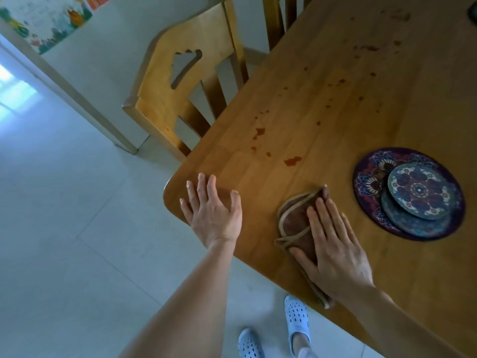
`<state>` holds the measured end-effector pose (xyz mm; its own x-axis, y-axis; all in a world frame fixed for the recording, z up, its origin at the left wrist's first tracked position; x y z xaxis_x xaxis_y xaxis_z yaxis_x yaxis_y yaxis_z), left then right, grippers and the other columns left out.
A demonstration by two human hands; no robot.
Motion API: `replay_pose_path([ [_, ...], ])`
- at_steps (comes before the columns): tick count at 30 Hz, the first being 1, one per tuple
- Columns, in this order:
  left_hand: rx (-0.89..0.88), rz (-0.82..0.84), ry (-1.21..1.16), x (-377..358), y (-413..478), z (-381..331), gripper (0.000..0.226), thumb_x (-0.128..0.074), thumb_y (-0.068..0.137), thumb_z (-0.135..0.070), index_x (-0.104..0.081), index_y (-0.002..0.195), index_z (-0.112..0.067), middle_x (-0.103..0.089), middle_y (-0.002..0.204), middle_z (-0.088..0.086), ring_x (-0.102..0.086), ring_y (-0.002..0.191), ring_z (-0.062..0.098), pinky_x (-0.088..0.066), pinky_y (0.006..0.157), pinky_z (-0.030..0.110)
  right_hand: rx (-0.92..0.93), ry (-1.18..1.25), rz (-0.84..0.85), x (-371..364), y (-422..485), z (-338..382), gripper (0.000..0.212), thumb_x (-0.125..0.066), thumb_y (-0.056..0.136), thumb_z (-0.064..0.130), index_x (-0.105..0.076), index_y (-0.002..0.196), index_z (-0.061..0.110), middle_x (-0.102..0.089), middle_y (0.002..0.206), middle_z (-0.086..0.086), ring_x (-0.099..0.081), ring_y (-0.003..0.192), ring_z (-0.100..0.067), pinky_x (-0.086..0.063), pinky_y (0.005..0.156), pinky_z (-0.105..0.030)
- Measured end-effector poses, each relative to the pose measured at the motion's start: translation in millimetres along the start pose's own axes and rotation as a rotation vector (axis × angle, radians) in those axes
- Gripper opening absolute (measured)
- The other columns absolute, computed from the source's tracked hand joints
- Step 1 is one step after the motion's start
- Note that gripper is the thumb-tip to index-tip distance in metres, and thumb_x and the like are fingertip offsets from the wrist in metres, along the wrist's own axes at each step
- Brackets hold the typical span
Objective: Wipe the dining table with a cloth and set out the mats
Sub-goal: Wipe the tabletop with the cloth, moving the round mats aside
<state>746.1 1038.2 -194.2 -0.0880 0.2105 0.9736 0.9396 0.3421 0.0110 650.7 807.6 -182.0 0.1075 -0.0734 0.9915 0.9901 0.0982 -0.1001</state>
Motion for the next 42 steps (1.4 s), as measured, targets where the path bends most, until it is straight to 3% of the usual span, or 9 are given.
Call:
replay_pose_path([
  [4,0.017,0.013,0.006,1,-1,-2,0.063,-0.033,0.093,-0.062,-0.033,0.148,-0.033,-0.02,0.162,-0.006,-0.004,0.151,0.02,-0.001,0.122,0.048,-0.206,0.151,-0.128,15,53,-16,0.068,-0.019,0.099,0.047,-0.029,0.15,0.003,-0.016,0.16,-0.012,-0.006,0.15,-0.023,-0.01,0.122,-0.042],
  [9,0.042,-0.025,-0.083,9,-3,-7,0.064,-0.021,0.091,-0.059,-0.038,0.146,-0.032,-0.023,0.161,-0.009,-0.004,0.151,0.015,0.001,0.122,0.046,-0.45,0.292,-0.216,22,139,-31,0.061,-0.016,0.103,0.043,-0.026,0.152,0.008,-0.014,0.162,-0.006,-0.003,0.15,-0.019,-0.005,0.122,-0.039],
  [14,0.031,-0.026,-0.117,12,-2,-6,0.067,-0.015,0.091,-0.058,-0.038,0.147,-0.03,-0.023,0.161,-0.009,-0.003,0.151,0.014,0.003,0.122,0.044,-0.176,0.228,-0.133,21,184,23,0.066,-0.017,0.1,0.05,-0.027,0.152,0.009,-0.017,0.162,-0.008,-0.004,0.15,-0.02,-0.006,0.122,-0.039],
  [19,0.031,-0.014,-0.12,11,-1,-3,0.066,-0.012,0.092,-0.058,-0.037,0.147,-0.032,-0.021,0.161,-0.01,-0.002,0.151,0.013,0.003,0.122,0.044,0.117,0.183,-0.039,14,148,59,0.072,-0.021,0.096,0.061,-0.022,0.153,0.017,-0.015,0.162,-0.002,-0.001,0.15,-0.016,-0.006,0.123,-0.038],
  [24,0.016,0.002,-0.099,9,-3,-3,0.061,-0.017,0.095,-0.057,-0.035,0.148,-0.032,-0.02,0.162,-0.009,-0.001,0.151,0.014,0.002,0.122,0.044,0.344,0.268,0.008,11,86,43,0.058,-0.034,0.095,0.045,-0.03,0.151,0.028,-0.024,0.158,0.01,-0.005,0.148,-0.002,-0.008,0.12,-0.027],
  [26,0.02,0.0,-0.095,9,-3,-2,0.059,-0.021,0.096,-0.056,-0.035,0.148,-0.032,-0.02,0.162,-0.009,-0.001,0.151,0.014,0.003,0.122,0.044,0.32,0.304,-0.034,15,77,23,0.055,-0.04,0.094,0.035,-0.036,0.148,0.028,-0.03,0.156,0.01,-0.014,0.147,-0.005,-0.019,0.119,-0.033],
  [29,0.029,-0.012,-0.115,11,-4,-5,0.062,-0.02,0.094,-0.058,-0.037,0.147,-0.032,-0.021,0.161,-0.01,-0.002,0.151,0.013,0.004,0.122,0.043,0.13,0.34,-0.154,21,88,-3,0.055,-0.048,0.094,0.019,-0.039,0.148,0.02,-0.034,0.155,0.001,-0.022,0.146,-0.013,-0.032,0.114,-0.042],
  [34,0.04,-0.029,-0.144,14,-4,-8,0.062,-0.021,0.093,-0.058,-0.041,0.145,-0.031,-0.025,0.16,-0.01,-0.003,0.151,0.012,0.003,0.122,0.043,-0.134,0.32,-0.195,23,151,-22,0.052,-0.041,0.1,0.033,-0.032,0.149,0.019,-0.026,0.159,0.002,-0.014,0.148,-0.014,-0.037,0.111,-0.044],
  [42,0.032,-0.027,-0.142,13,0,-5,0.066,-0.018,0.091,-0.061,-0.042,0.146,-0.031,-0.024,0.16,-0.01,-0.003,0.151,0.012,0.003,0.122,0.043,0.034,0.412,-0.153,24,235,48,0.048,-0.039,0.098,0.046,-0.039,0.143,0.03,-0.024,0.16,0.003,-0.033,0.141,-0.024,-0.039,0.107,-0.044],
])
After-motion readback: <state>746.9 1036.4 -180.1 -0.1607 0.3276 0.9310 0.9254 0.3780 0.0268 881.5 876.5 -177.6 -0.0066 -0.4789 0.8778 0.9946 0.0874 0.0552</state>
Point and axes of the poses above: each hand's wrist, its own y-axis towards the middle knuckle, its own x-axis out of the back of the hand, z = x × y, the point moved 6 cm from there along y, towards the middle knuckle
